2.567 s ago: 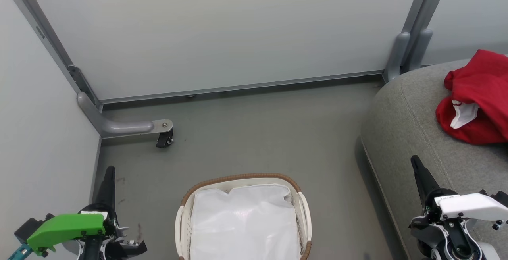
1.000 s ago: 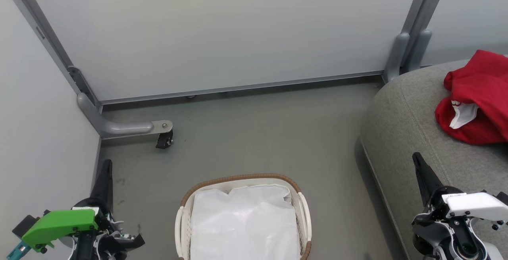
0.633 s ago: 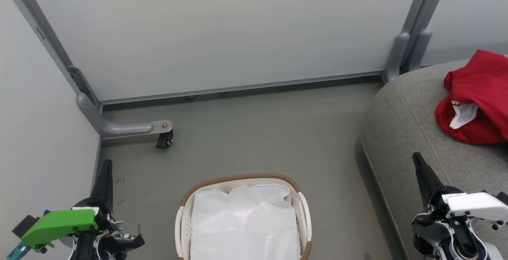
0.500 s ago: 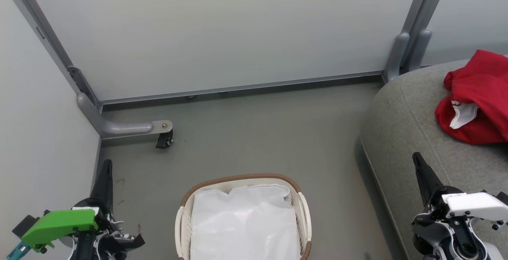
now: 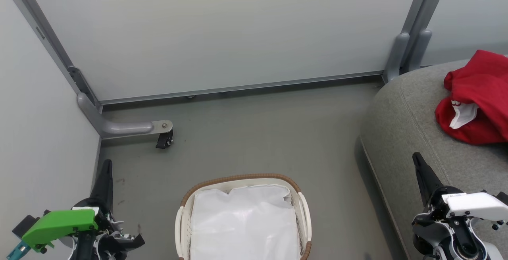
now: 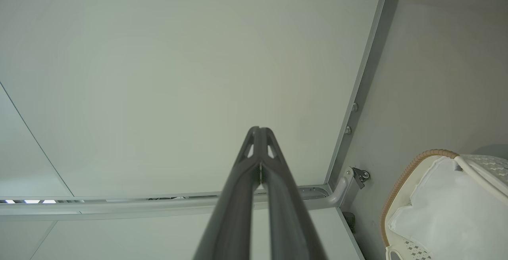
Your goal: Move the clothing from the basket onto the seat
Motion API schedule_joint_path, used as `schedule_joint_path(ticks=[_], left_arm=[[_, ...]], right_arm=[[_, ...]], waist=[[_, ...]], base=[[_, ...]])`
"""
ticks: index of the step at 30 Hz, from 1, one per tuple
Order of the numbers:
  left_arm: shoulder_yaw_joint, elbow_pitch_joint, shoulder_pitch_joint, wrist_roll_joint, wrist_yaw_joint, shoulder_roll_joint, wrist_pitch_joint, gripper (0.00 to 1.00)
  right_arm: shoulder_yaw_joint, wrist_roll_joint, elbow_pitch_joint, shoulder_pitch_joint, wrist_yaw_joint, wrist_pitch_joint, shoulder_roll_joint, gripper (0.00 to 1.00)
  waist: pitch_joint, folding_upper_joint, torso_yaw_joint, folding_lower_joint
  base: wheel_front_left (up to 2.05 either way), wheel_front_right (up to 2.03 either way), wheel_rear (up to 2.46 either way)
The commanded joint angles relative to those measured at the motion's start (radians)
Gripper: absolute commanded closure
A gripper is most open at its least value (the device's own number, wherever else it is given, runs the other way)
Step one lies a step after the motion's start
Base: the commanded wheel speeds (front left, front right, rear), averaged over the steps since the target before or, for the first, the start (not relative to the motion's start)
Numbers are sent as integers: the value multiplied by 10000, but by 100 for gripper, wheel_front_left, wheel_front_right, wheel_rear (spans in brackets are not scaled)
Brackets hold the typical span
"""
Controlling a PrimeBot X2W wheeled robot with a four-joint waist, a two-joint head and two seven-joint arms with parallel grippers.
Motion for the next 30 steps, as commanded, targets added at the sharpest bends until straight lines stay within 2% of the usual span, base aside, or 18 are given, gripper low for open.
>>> schedule_joint_path(ticks=[1, 30], left_arm=[[20, -19, -102, -36, -52, 58, 29, 100], [18, -20, -102, -36, -47, 58, 28, 100]], right_arm=[[-23, 35, -42, -78, -7, 29, -56, 100], [-22, 35, -42, -78, -7, 28, -56, 100]], waist=[[0, -1, 0, 0], [0, -1, 0, 0]], base=[[0, 0, 0], [0, 0, 0]])
